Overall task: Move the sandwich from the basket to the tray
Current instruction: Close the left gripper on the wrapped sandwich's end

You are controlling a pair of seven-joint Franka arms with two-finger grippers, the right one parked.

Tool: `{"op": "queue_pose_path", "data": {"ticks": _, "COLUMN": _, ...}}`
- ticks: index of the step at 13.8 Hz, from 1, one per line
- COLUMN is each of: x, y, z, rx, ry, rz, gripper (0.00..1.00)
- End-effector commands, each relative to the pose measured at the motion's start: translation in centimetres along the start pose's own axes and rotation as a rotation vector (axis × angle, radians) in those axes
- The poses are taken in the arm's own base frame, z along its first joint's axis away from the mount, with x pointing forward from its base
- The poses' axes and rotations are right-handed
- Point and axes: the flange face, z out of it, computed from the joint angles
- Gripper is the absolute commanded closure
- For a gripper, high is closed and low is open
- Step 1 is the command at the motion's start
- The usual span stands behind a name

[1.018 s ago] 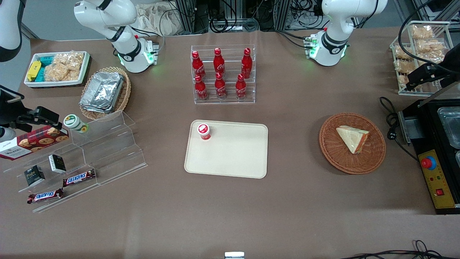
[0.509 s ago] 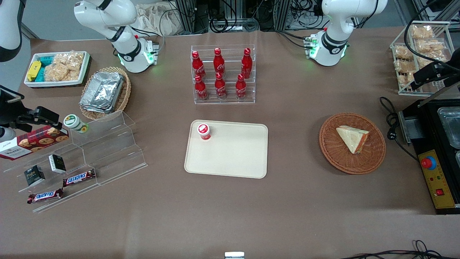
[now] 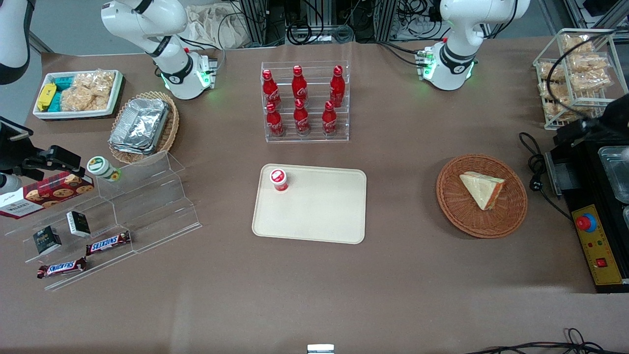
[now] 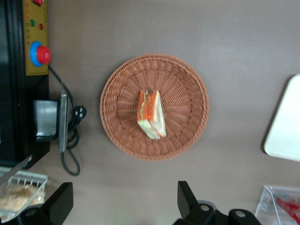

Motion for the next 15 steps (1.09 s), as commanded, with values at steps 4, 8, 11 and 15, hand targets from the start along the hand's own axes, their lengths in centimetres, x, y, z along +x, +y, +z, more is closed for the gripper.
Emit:
{"op": "queue_pose_path", "data": {"ticks": 4, "x": 2.1, "y": -2.2, "z": 13.1, "rx": -0.044, "ry": -0.010, "rz": -0.090, "gripper": 0.00}}
{"op": "queue_pose_path", "data": {"ticks": 8, "x": 2.7, "y": -2.2, "z": 20.5, "rx": -0.072, "ry": -0.019, "rz": -0.161, "gripper": 0.00}}
{"op": "queue_pose_path", "data": {"ticks": 11, "x": 1.9, "y": -2.0, "z": 24.9, "rx": -0.082, "ry": -0.013, "rz": -0.189, "gripper": 0.00}}
{"op": "queue_pose_path", "data": {"ticks": 15, "x": 1.4, "y": 0.1, "z": 29.2, "rx": -0.102, "ry": 0.002, "rz": -0.211, "gripper": 0.00}}
